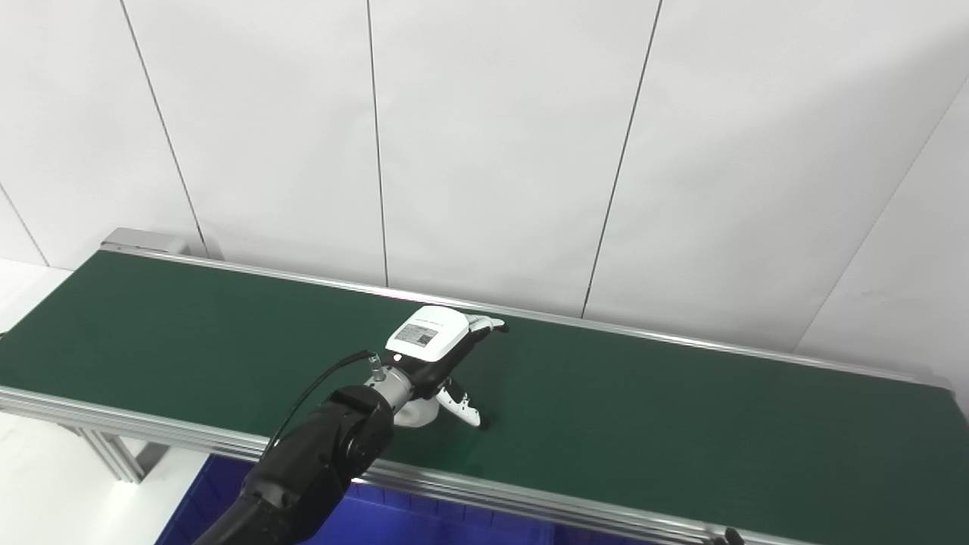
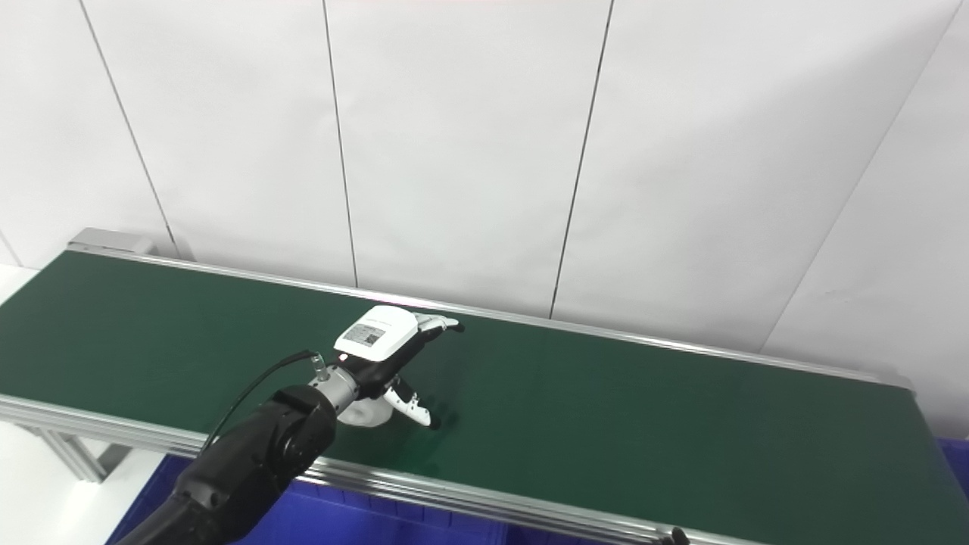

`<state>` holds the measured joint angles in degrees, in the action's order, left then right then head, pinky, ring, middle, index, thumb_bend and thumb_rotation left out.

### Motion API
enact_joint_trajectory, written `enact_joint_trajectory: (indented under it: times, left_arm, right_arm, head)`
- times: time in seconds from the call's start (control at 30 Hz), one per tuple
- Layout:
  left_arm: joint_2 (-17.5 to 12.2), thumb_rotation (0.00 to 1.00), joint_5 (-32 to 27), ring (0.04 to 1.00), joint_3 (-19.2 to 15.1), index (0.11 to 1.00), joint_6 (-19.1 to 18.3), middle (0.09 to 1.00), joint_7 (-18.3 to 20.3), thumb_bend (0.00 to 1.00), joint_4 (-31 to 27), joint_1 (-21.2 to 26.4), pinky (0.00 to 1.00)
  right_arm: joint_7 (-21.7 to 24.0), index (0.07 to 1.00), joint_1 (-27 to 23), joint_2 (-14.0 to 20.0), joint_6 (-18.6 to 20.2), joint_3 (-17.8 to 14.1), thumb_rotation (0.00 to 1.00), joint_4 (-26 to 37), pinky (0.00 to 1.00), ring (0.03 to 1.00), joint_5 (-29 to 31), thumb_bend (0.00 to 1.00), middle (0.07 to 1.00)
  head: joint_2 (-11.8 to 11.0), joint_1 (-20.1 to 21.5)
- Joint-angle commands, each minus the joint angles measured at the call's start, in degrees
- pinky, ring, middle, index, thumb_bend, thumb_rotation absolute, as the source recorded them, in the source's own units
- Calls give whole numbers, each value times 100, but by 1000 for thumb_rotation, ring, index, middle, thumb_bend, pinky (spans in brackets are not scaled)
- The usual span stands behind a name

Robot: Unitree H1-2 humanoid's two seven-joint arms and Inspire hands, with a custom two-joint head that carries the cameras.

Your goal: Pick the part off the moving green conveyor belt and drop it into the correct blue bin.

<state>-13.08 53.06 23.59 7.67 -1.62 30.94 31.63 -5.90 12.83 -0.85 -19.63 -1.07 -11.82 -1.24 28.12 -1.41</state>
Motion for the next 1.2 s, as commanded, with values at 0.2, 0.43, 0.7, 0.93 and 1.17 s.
enact_joint_trajectory:
  times: [0.2, 0.43, 0.7, 0.93, 1.17]
  left_arm:
    - [-293, 324, -89, 884, 162, 873, -171, 899, 471, 907, -145, 411, 857]
    - [-431, 339, -91, 881, 296, 872, -304, 898, 1022, 920, -356, 446, 853]
    - [-423, 292, 225, 863, 522, 841, -461, 876, 838, 940, -237, 517, 825]
    - [-77, 150, 328, 668, 522, 652, -382, 674, -732, 854, 526, 468, 633]
    - [388, 14, 108, 486, 646, 490, -78, 503, -1758, 519, 1250, 257, 439]
  right_arm:
    - [36, 954, -71, -22, -45, 29, 1000, 245, 897, 888, -81, 891, 929]
    - [59, 951, -45, -3, -19, 24, 1000, 277, 875, 883, -58, 904, 921]
    - [72, 942, -25, 26, -39, 13, 1000, 288, 864, 870, -75, 903, 914]
    - [86, 935, -27, 26, -23, 3, 1000, 290, 869, 867, -29, 915, 910]
    - [76, 937, 2, 0, 11, 12, 1000, 362, 856, 867, -46, 914, 908]
  head:
    - [50, 10]
    - [96, 25]
    - [119, 17]
    - [142, 28]
    - [187, 60]
